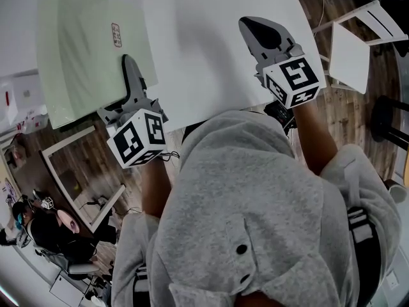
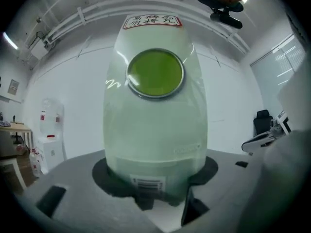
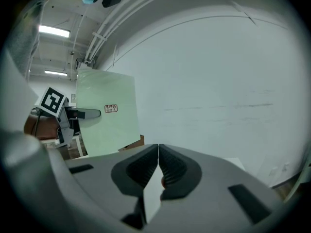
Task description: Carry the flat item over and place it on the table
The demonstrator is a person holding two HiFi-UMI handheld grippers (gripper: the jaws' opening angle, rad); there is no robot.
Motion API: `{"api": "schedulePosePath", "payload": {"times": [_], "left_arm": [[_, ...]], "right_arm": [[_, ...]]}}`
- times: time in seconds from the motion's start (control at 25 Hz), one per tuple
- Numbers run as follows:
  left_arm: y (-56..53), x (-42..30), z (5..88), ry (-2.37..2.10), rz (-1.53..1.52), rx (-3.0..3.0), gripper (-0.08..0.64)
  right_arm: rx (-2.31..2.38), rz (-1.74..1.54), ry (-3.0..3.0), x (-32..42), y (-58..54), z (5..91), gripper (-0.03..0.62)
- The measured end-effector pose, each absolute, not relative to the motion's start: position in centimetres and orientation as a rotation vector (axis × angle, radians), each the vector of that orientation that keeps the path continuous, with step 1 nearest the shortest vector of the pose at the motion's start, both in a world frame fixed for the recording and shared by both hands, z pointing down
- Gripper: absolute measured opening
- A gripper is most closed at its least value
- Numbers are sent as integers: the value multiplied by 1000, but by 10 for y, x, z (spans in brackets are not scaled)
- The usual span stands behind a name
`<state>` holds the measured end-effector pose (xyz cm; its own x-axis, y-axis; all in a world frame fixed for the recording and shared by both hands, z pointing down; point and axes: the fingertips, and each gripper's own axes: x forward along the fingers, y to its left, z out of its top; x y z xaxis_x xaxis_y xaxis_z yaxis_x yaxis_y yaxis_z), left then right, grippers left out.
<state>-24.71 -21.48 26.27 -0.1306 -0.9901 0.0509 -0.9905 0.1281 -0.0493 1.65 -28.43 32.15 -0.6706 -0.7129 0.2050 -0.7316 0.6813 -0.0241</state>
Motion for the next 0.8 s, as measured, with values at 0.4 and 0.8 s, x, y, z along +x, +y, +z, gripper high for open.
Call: {"api": "schedulePosePath", "payload": {"times": [0.4, 0.8], "left_arm": [[-253, -261, 273, -2329, 124, 2082, 273], [-285, -299, 285, -2351, 131, 2029, 273]], "right_arm": [[1198, 206, -2672, 9, -302, 339, 28], [1151, 252, -2637, -17, -315, 360, 28]]}}
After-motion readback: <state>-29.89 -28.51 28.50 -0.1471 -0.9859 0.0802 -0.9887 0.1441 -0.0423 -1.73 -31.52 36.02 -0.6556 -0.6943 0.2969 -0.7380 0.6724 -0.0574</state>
